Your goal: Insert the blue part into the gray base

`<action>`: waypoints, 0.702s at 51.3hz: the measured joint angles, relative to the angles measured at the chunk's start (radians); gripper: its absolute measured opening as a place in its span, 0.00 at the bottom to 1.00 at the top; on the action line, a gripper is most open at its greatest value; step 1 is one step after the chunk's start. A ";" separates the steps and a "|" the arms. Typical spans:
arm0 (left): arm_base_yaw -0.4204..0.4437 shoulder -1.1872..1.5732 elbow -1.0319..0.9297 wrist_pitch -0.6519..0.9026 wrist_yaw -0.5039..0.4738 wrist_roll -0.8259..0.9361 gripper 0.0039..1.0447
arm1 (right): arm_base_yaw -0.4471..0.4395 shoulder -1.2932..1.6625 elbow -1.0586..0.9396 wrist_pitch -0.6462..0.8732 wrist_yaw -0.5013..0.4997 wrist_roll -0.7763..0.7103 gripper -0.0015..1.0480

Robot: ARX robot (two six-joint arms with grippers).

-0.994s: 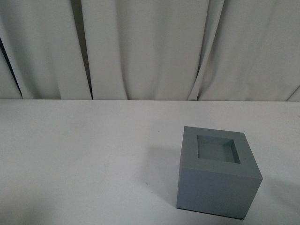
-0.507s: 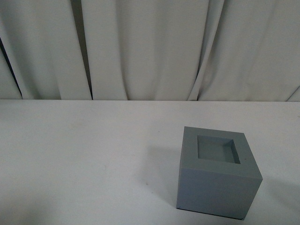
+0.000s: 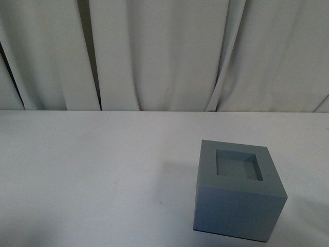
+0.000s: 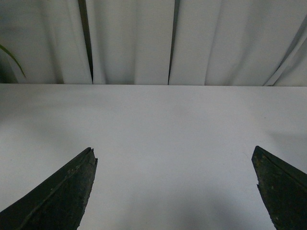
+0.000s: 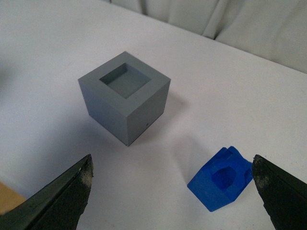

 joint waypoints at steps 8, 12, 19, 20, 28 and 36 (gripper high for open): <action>0.000 0.000 0.000 0.000 0.000 0.000 0.94 | 0.003 0.227 0.254 -0.228 -0.017 -0.247 0.93; 0.000 0.000 0.000 0.000 0.000 0.000 0.94 | 0.003 0.381 0.441 -0.416 0.019 -0.468 0.93; 0.000 0.000 0.000 0.000 0.000 0.000 0.94 | 0.006 0.574 0.676 -0.674 0.110 -0.759 0.93; 0.000 0.000 0.000 0.000 0.000 0.000 0.94 | 0.008 0.599 0.706 -0.709 0.125 -0.794 0.93; 0.000 0.000 0.000 0.000 0.000 0.000 0.94 | 0.015 0.742 0.863 -0.850 0.216 -0.927 0.93; 0.000 0.000 0.000 0.000 0.000 0.000 0.94 | 0.027 0.879 0.951 -0.861 0.282 -0.940 0.93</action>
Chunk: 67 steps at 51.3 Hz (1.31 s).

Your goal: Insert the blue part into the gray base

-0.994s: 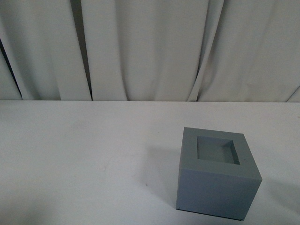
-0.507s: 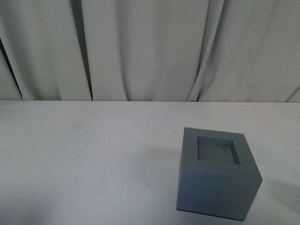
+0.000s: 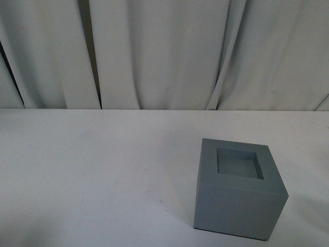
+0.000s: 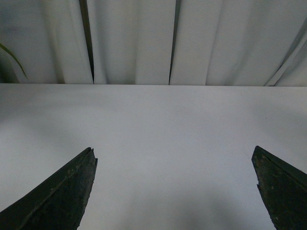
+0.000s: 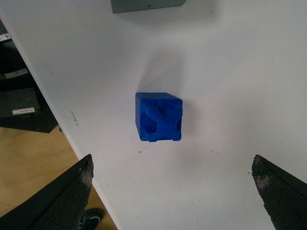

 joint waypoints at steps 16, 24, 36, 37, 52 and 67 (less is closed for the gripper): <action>0.000 0.000 0.000 0.000 0.000 0.000 0.94 | 0.026 0.119 0.003 0.010 0.078 0.025 0.93; 0.000 0.000 0.000 0.000 0.000 0.000 0.94 | 0.029 0.160 -0.009 0.050 0.120 0.040 0.93; 0.000 0.000 0.000 0.000 0.000 0.000 0.94 | 0.048 0.201 -0.051 0.083 0.152 0.056 0.93; 0.000 0.000 0.000 0.000 0.000 0.000 0.94 | 0.050 0.204 -0.056 0.083 0.156 0.056 0.93; 0.000 0.000 0.000 0.000 0.000 0.000 0.94 | 0.047 0.241 -0.133 0.163 0.243 0.026 0.93; 0.000 0.000 0.000 0.000 0.000 0.000 0.94 | 0.074 0.259 -0.169 0.236 0.208 0.041 0.93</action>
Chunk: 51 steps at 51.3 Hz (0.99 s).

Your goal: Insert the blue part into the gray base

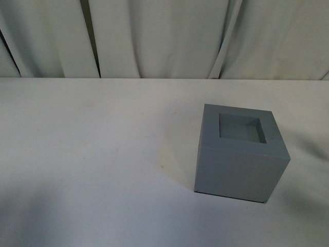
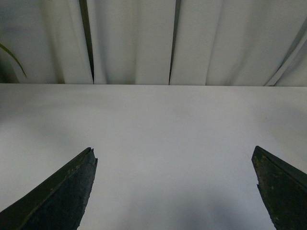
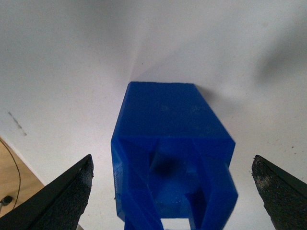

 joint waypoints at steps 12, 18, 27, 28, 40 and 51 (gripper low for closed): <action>0.000 0.000 0.000 0.000 0.000 0.000 0.94 | 0.021 0.003 -0.002 0.010 0.005 0.011 0.93; 0.000 0.000 0.000 0.000 0.000 0.000 0.94 | 0.022 0.005 -0.010 0.018 0.012 0.012 0.93; 0.000 0.000 0.000 0.000 0.000 0.000 0.94 | 0.022 0.007 -0.017 0.032 0.019 0.015 0.77; 0.000 0.000 0.000 0.000 0.000 0.000 0.94 | 0.022 0.008 -0.017 0.032 0.019 0.015 0.74; 0.000 0.000 0.000 0.000 0.000 0.000 0.94 | 0.021 0.008 -0.016 0.036 0.016 0.015 0.46; 0.000 0.000 0.000 0.000 0.000 0.000 0.94 | 0.047 0.002 0.073 -0.069 -0.054 0.036 0.46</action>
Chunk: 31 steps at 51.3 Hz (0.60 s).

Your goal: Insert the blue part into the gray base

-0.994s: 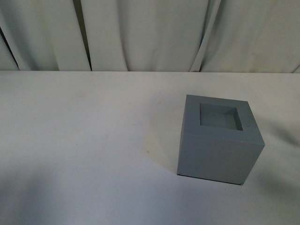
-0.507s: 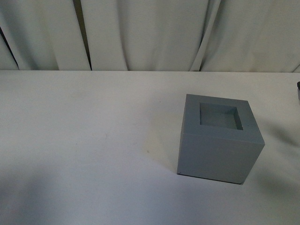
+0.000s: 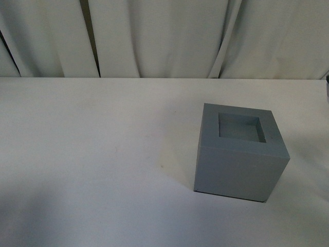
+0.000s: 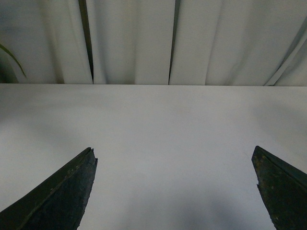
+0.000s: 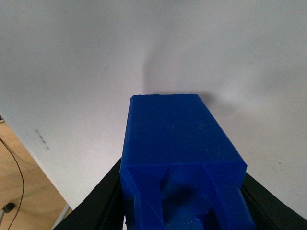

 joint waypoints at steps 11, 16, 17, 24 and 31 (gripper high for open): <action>0.000 0.000 0.000 0.000 0.000 0.000 0.94 | 0.084 -0.023 0.187 -0.132 -0.067 0.026 0.46; 0.000 0.000 0.000 0.000 0.000 0.000 0.94 | 0.107 -0.023 0.240 -0.152 -0.064 0.033 0.46; 0.000 0.000 0.000 0.000 0.000 0.000 0.94 | 0.111 -0.023 0.247 -0.153 -0.063 0.035 0.46; 0.000 0.000 0.000 0.000 0.000 0.000 0.94 | 0.158 -0.022 0.318 -0.171 -0.054 0.057 0.46; 0.000 0.000 0.000 0.000 0.000 0.000 0.94 | 0.233 -0.018 0.338 -0.166 -0.030 0.089 0.46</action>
